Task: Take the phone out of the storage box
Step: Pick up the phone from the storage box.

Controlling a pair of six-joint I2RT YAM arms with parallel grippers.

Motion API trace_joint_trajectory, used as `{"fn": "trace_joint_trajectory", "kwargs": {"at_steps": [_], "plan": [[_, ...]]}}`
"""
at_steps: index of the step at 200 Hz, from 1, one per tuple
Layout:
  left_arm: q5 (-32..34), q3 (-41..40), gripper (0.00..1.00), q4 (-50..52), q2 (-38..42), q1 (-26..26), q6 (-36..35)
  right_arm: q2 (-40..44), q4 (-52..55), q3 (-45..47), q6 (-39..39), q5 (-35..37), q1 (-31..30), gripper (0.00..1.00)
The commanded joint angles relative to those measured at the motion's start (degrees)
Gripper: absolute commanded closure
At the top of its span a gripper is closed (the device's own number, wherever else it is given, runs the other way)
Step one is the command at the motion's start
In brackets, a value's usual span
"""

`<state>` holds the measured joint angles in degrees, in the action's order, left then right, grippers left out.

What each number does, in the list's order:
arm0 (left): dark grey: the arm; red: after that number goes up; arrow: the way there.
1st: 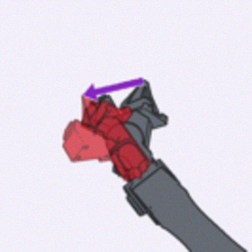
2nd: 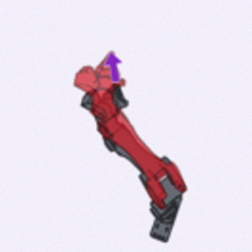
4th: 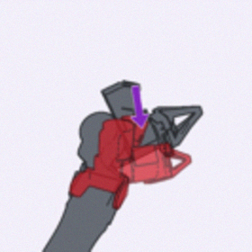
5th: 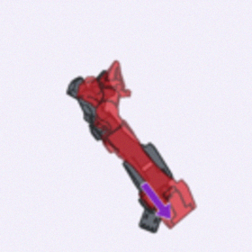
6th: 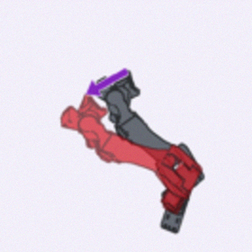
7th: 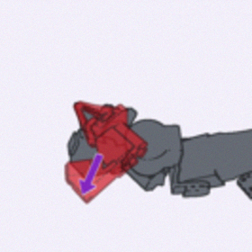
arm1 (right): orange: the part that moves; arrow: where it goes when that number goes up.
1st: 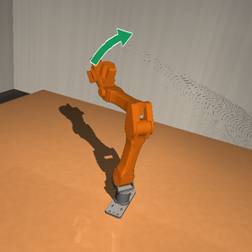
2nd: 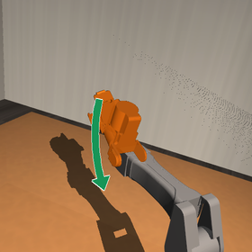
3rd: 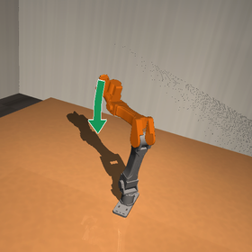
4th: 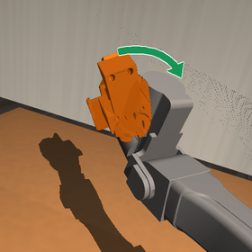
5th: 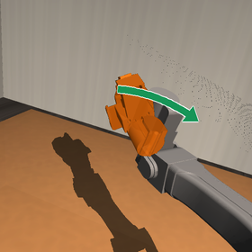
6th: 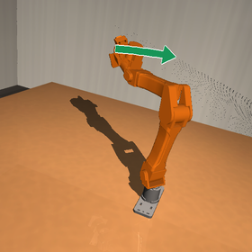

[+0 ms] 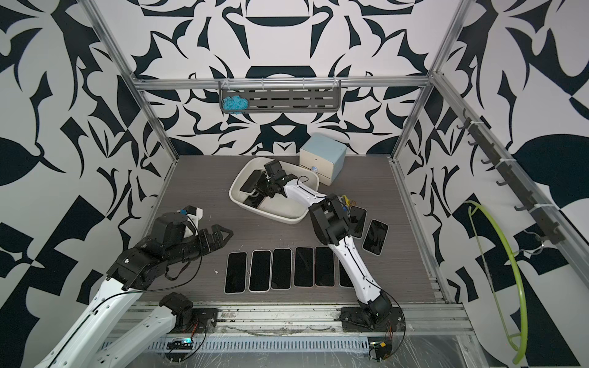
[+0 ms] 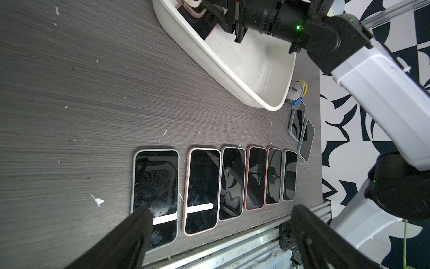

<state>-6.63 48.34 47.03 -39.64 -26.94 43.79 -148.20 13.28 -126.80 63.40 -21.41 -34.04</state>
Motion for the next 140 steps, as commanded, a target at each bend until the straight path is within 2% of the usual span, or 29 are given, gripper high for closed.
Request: {"fn": "trace_joint_trajectory", "kwargs": {"at_steps": [1,24,60,63,109,140], "plan": [[0.66,-0.94,0.00,2.21,0.61,0.31,0.29,0.71,1.95,-3.02,0.09,0.67,0.82,0.76],[0.81,-1.14,0.00,1.86,0.49,0.31,0.58,1.68,1.83,-1.51,-0.20,0.78,0.99,0.92],[0.85,-1.20,0.00,0.46,-0.02,0.26,1.03,9.50,-0.53,7.96,-1.84,0.37,2.20,0.97],[0.78,-1.29,0.00,0.17,-0.14,0.30,1.11,10.42,-0.78,9.05,-1.94,0.44,2.46,1.00],[-1.39,-3.27,0.00,-6.77,-2.38,0.26,2.65,24.02,-2.23,25.03,-4.17,-1.14,7.69,1.00],[-3.41,-3.34,0.00,-12.48,-5.99,0.27,2.75,30.37,-2.12,31.11,-6.97,-3.76,10.83,1.00]]}}
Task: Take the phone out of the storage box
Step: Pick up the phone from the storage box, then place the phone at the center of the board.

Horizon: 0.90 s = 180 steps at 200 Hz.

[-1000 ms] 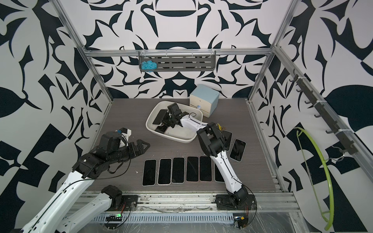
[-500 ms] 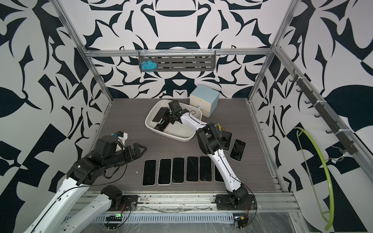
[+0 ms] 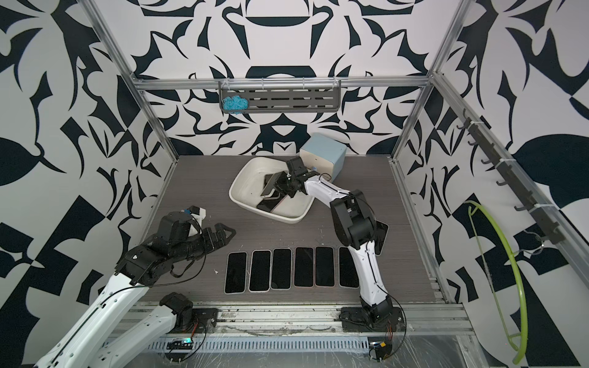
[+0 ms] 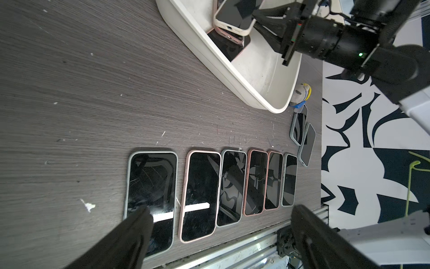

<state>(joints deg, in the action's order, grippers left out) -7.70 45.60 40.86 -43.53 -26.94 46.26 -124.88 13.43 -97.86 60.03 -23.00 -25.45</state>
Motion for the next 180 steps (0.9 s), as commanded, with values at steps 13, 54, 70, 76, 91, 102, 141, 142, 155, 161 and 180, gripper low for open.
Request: {"fn": "trace_joint_trajectory", "kwargs": {"at_steps": [13,54,70,76,91,102,141,142,155,161,180], "plan": [[-3.10,-0.19,0.00,-8.54,-4.11,0.23,-0.01,8.72,-1.76,3.19,-4.60,-3.31,2.99,1.00],[-4.21,2.58,0.00,-11.68,-9.51,0.31,-1.26,12.99,-1.04,4.35,-5.72,-6.39,3.09,1.00],[-3.91,2.74,0.00,-12.27,-9.82,0.26,-1.26,14.54,-0.24,4.24,-6.32,-7.11,1.64,1.00],[-3.58,2.74,0.00,-12.23,-9.67,0.31,-1.13,15.10,0.16,3.86,-6.77,-7.39,0.88,1.00],[-2.23,2.87,0.00,-11.47,-8.68,0.31,-0.75,16.16,2.13,2.85,-7.89,-7.45,-1.56,1.00],[-1.26,2.87,0.00,-10.68,-7.36,0.47,-0.56,16.74,3.26,1.99,-8.56,-7.44,-3.96,1.00],[6.67,4.96,0.00,-4.11,0.56,1.02,-0.67,16.32,6.26,-1.64,-8.62,-5.78,-13.48,1.00],[6.92,4.99,0.00,-3.94,0.78,1.02,-0.66,16.28,6.30,-1.68,-8.57,-5.71,-13.75,1.00],[8.72,5.52,0.00,-2.22,3.45,1.09,-0.64,15.22,5.99,-2.24,-7.86,-4.69,-16.93,1.00],[9.49,5.78,0.00,-1.50,4.47,1.10,-0.56,14.31,5.86,-2.88,-7.59,-4.58,-18.26,1.00],[11.45,6.24,0.00,0.51,7.43,1.10,-0.47,10.72,6.64,-5.59,-7.43,-3.30,-22.27,1.00]]}}
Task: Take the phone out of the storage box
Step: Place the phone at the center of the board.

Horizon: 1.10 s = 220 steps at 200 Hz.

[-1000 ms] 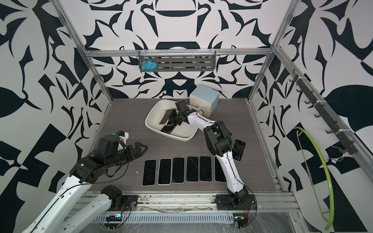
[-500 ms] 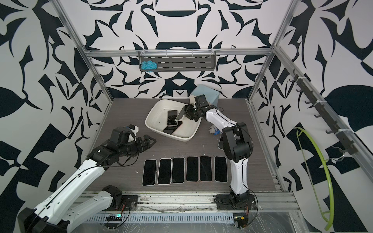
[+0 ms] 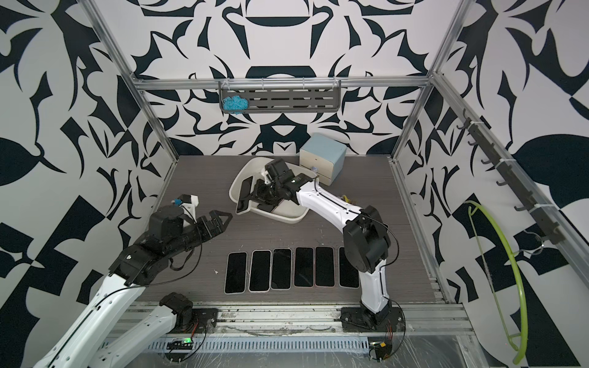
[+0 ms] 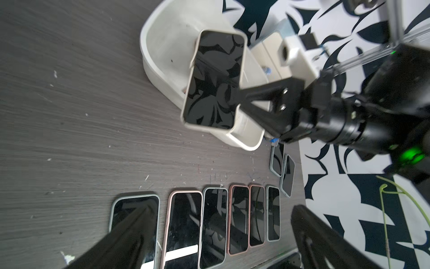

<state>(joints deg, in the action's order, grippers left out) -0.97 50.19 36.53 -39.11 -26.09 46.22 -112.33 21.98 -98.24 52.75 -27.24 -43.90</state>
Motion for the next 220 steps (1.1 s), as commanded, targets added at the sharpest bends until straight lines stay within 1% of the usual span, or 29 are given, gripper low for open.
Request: {"fn": "trace_joint_trajectory", "kwargs": {"at_steps": [1,37,70,91,118,125,139,160,184,202,211,220], "plan": [[4.82,1.70,0.00,4.94,3.09,0.25,-0.47,-2.01,-1.92,-5.35,-0.13,0.95,-4.04,1.00],[6.49,2.83,0.00,8.85,6.25,0.25,-1.80,-10.58,-3.82,-10.35,2.20,2.67,-9.16,1.00],[6.27,3.51,0.00,12.21,7.77,0.25,-2.45,-19.04,-3.15,-16.64,4.29,4.73,-11.16,1.00],[6.09,3.38,0.00,13.09,8.60,0.25,-2.45,-21.12,-3.80,-16.36,6.40,6.40,-11.46,1.00],[6.58,3.33,0.00,13.93,9.30,0.25,-2.62,-20.29,-4.66,-13.47,7.49,6.76,-12.50,1.00],[6.72,3.20,0.00,13.97,9.45,0.25,-2.62,-19.60,-4.82,-12.26,7.64,6.77,-12.76,0.94],[6.73,2.69,0.00,13.42,9.47,0.25,-2.62,-17.39,-5.32,-8.81,8.10,7.32,-13.05,0.76],[6.71,1.73,0.00,12.00,9.03,0.25,-1.64,-13.64,-4.91,-3.92,8.76,8.40,-13.14,0.59],[6.63,1.22,0.00,10.58,8.10,0.25,-1.13,-9.71,-3.99,-1.21,7.50,7.38,-13.32,0.49],[6.72,0.92,0.00,10.58,7.15,0.25,-0.38,-6.93,-0.83,-1.93,4.01,5.91,-13.32,0.46],[6.45,0.57,0.00,8.55,6.56,0.25,0.61,-5.35,0.36,-2.35,1.78,4.72,-13.19,0.46],[5.01,0.02,0.00,7.41,5.84,0.26,1.50,-3.68,3.11,-3.11,-0.77,4.43,-12.78,0.45]]}}
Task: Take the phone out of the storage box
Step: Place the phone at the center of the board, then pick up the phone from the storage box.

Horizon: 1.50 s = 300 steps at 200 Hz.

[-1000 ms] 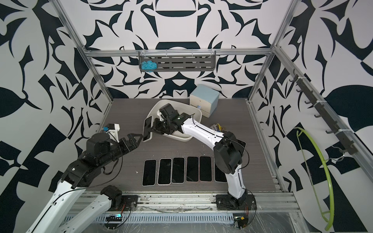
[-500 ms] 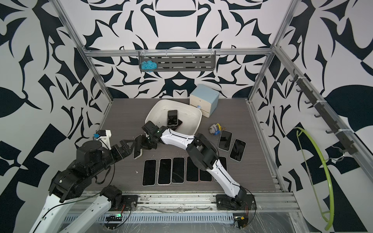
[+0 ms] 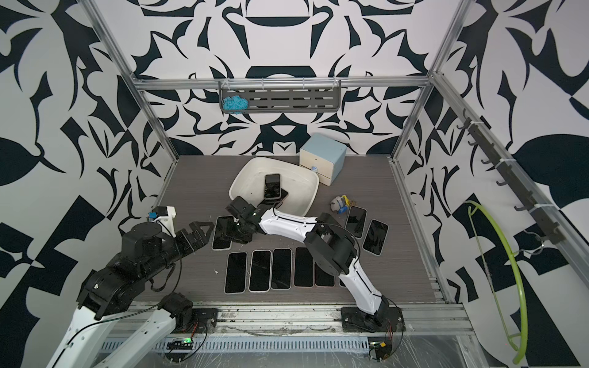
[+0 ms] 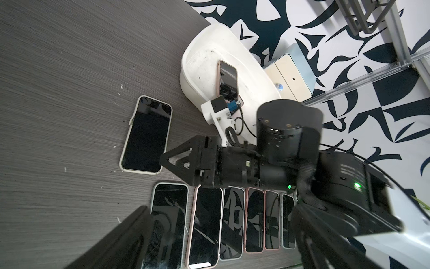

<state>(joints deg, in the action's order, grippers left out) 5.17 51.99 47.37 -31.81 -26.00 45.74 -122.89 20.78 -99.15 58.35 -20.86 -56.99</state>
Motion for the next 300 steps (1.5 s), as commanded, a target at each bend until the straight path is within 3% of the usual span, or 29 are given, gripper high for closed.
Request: {"fn": "trace_joint_trajectory", "kwargs": {"at_steps": [1,24,45,49,55,74,90,95,99,130,149,163,190,210,269,300], "plan": [[-1.39,-1.87,0.00,-3.52,-1.57,0.16,2.12,7.09,4.69,-2.32,-6.65,-1.97,0.35,0.45],[-6.23,-1.01,0.00,-6.62,-5.89,0.16,3.31,12.57,11.92,-2.41,-12.03,-0.19,2.69,0.41],[-6.60,3.10,0.00,-3.76,-10.02,0.07,2.91,15.67,17.70,-2.19,-15.32,0.74,7.88,0.34],[-6.65,3.40,0.00,-3.70,-10.33,0.07,3.06,15.87,18.85,-2.35,-16.21,0.86,8.94,0.33],[-7.09,3.41,0.00,-3.77,-10.51,0.07,3.58,15.69,20.85,-3.00,-17.45,1.49,10.61,0.22],[-9.07,1.58,0.00,-4.39,-10.31,0.01,6.10,11.93,29.40,-8.66,-21.41,2.84,15.69,0.19],[-9.91,-0.72,0.00,-5.21,-9.64,-0.02,7.12,6.38,36.50,-17.21,-24.97,5.93,18.38,0.15],[-9.92,-1.41,0.00,-5.55,-9.42,-0.06,7.10,4.26,38.70,-20.49,-26.19,7.63,18.70,0.03],[-9.92,-1.88,0.00,-5.89,-9.29,-0.10,7.17,2.21,40.63,-23.54,-26.95,9.29,18.95,0.01],[-11.00,-3.05,0.00,-7.50,-9.99,-0.07,5.74,-17.11,57.38,-55.66,-31.63,19.23,19.70,0.01],[-12.54,-2.55,0.00,-6.75,-11.17,0.03,3.99,-25.99,60.83,-68.06,-31.24,21.23,21.03,0.01],[-13.56,-2.57,0.00,-6.25,-11.30,-0.02,3.12,-26.61,57.43,-65.70,-31.06,21.13,21.99,0.01],[-15.24,-3.91,0.00,-6.82,-9.52,0.03,2.22,-20.10,42.37,-47.36,-32.31,22.84,21.92,0.01],[-15.19,-4.39,0.00,-6.21,-8.39,-0.02,0.66,-18.26,33.83,-39.99,-32.79,23.23,21.92,0.01],[-15.38,-4.24,0.00,-3.63,-5.70,-0.02,-1.78,-25.44,30.16,-49.76,-34.50,24.51,21.31,0.01],[-15.04,-2.97,0.00,0.92,-4.51,-0.02,-3.09,-28.49,26.50,-50.35,-32.65,24.55,21.13,0.01]]}}
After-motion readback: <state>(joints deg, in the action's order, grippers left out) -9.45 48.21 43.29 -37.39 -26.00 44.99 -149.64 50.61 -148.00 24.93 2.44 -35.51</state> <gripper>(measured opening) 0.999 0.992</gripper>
